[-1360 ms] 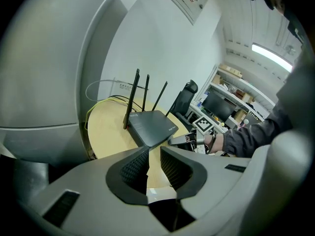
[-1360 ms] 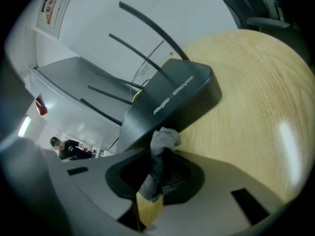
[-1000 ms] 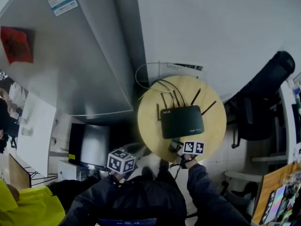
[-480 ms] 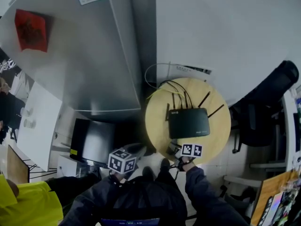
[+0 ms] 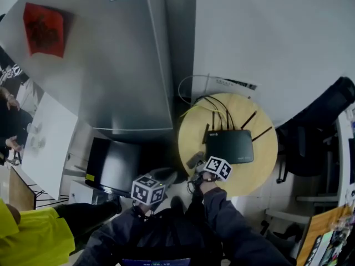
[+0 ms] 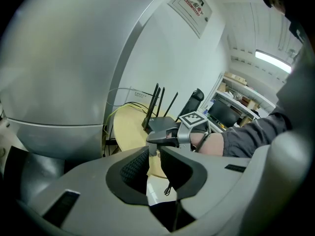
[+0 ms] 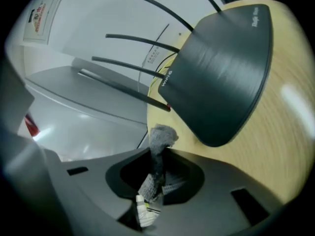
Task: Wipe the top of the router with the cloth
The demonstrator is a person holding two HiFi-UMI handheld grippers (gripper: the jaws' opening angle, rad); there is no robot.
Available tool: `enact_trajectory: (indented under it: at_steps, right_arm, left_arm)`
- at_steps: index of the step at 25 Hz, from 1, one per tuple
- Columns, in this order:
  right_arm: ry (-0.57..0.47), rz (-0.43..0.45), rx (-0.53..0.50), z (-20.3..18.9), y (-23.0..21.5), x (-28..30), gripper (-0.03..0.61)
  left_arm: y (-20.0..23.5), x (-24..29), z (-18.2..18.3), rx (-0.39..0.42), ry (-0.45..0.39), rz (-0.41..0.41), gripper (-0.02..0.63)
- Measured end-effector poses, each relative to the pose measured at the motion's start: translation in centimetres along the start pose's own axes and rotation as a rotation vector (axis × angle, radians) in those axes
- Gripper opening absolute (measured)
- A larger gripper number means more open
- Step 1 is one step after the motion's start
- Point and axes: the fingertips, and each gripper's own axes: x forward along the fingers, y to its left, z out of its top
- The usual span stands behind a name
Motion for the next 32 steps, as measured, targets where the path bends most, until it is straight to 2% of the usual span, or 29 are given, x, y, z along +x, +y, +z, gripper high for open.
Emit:
enact_trajectory:
  at_steps: [9, 14, 23, 32]
  right_arm:
    - [-0.180, -0.105, 0.244, 3.3, -1.7, 2.0, 0.079]
    - [-0.199, -0.129, 0.357, 3.7, -2.2, 2.2, 0.079]
    - [-0.172, -0.138, 0.329, 2.1, -3.7, -0.3, 0.079]
    - [-0.106, -0.156, 0.313, -1.0, -6.2, -3.3, 0.078]
  left_arm:
    - [2.8, -1.2, 0.3, -0.022, -0.012, 0.033, 0.060]
    - [3.7, -1.5, 0.0, -0.036, -0.010, 0.037, 0.060]
    - [3.7, -0.7, 0.5, -0.032, -0.017, 0.004, 0.060]
    - [1.3, 1.0, 0.5, -0.009, -0.013, -0.046, 0.060]
